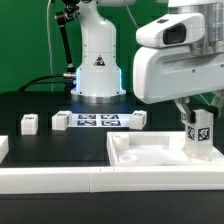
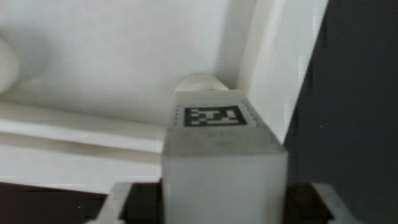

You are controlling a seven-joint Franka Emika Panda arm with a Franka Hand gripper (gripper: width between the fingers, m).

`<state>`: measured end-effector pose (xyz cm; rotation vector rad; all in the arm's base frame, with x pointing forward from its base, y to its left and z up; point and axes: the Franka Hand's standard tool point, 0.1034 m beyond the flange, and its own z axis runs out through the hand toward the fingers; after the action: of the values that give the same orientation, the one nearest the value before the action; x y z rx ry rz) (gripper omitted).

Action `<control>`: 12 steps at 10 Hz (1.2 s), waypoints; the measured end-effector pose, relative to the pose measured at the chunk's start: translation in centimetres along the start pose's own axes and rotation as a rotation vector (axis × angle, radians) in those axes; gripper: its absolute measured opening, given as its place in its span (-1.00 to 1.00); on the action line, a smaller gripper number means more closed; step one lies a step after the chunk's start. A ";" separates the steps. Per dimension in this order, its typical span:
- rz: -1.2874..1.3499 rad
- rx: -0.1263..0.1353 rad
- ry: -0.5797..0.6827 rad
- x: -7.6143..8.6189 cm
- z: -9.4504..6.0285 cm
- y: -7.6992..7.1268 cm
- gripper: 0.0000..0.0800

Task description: Assemble square table

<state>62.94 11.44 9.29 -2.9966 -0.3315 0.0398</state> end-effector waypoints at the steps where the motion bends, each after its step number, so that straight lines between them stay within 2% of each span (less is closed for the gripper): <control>1: 0.060 0.000 0.000 0.0 0.0 0.0 -0.28; 4: 0.285 0.001 0.008 0.0 0.0 0.1 -0.28; 6: 0.533 0.001 0.034 -0.1 0.1 0.1 -0.28; 7: 0.649 0.010 0.046 -0.1 0.2 0.1 -0.27; 12: 1.078 0.004 0.051 -0.1 0.2 0.0 -0.27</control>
Offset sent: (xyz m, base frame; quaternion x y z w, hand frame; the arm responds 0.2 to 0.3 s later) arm 0.0000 0.0000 0.0000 0.0000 0.0000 0.1938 0.9810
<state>62.86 11.50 9.05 -2.7602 1.2676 0.0601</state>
